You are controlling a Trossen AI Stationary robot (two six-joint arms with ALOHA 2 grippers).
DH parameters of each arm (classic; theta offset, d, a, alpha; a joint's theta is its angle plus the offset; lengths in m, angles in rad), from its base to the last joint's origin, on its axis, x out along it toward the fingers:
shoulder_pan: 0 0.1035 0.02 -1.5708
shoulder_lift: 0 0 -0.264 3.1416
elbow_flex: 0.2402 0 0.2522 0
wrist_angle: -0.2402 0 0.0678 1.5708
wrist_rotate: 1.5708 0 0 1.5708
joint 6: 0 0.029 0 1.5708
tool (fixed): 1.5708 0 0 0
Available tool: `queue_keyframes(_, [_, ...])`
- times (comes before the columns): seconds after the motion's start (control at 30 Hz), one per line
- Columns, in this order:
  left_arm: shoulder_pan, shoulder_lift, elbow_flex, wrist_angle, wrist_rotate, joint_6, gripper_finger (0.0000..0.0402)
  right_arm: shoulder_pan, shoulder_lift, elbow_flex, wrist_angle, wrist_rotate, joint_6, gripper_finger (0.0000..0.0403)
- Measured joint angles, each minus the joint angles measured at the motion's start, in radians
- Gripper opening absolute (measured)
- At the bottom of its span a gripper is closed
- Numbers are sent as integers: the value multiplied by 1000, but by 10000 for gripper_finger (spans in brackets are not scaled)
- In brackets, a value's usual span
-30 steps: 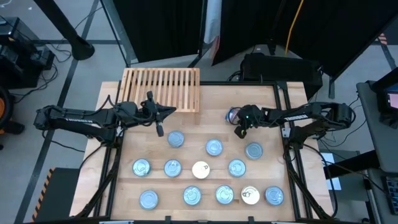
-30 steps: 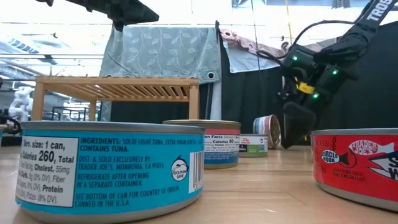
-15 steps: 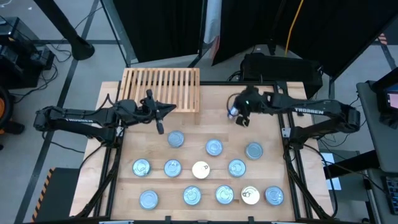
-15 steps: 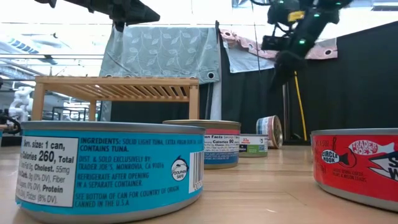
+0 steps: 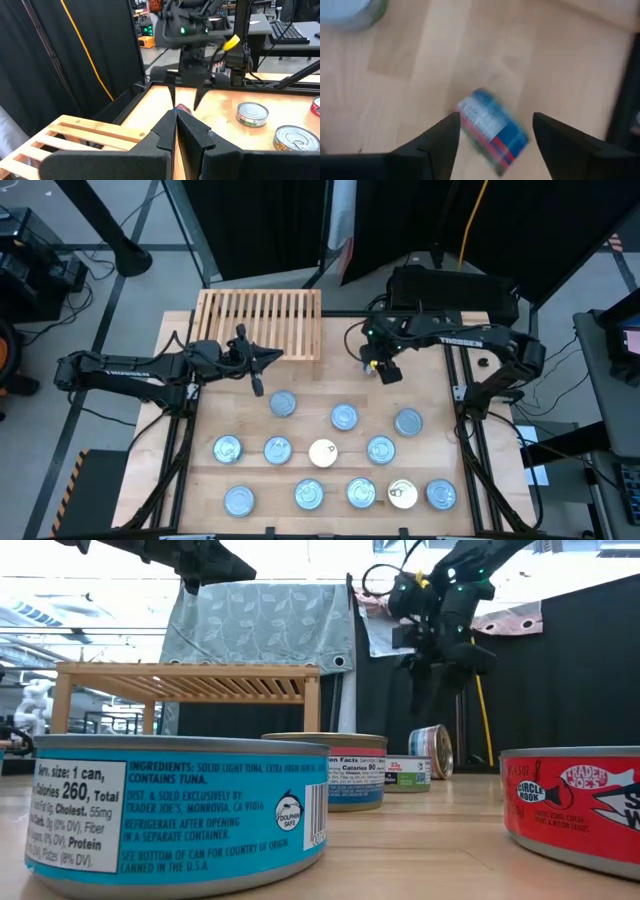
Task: Stack canned seafood by type on shelf
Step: Put the top right blue can on the shelf
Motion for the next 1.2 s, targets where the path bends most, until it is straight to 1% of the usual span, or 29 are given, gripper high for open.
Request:
queue_keyframes(0.23, [0,0,0,1,0,0,22,44,60,25,-75,9,-31,277])
queue_keyframes(0.4, [0,0,0,4,0,0,22,59,81,26,-55,73,-123,281])
queue_keyframes(0.57, [0,0,0,5,0,1,22,59,82,26,-44,81,-163,281])
queue_keyframes(0.67, [1,0,0,7,0,5,22,58,82,26,-29,102,-167,286])
queue_keyframes(0.87, [1,0,0,8,-1,8,22,41,113,26,14,105,-152,313])
queue_keyframes(1.0, [1,0,0,7,-1,9,22,29,153,26,-16,107,-162,315])
queue_keyframes(1.2, [1,0,0,7,-1,11,22,27,179,26,-17,107,-114,313])
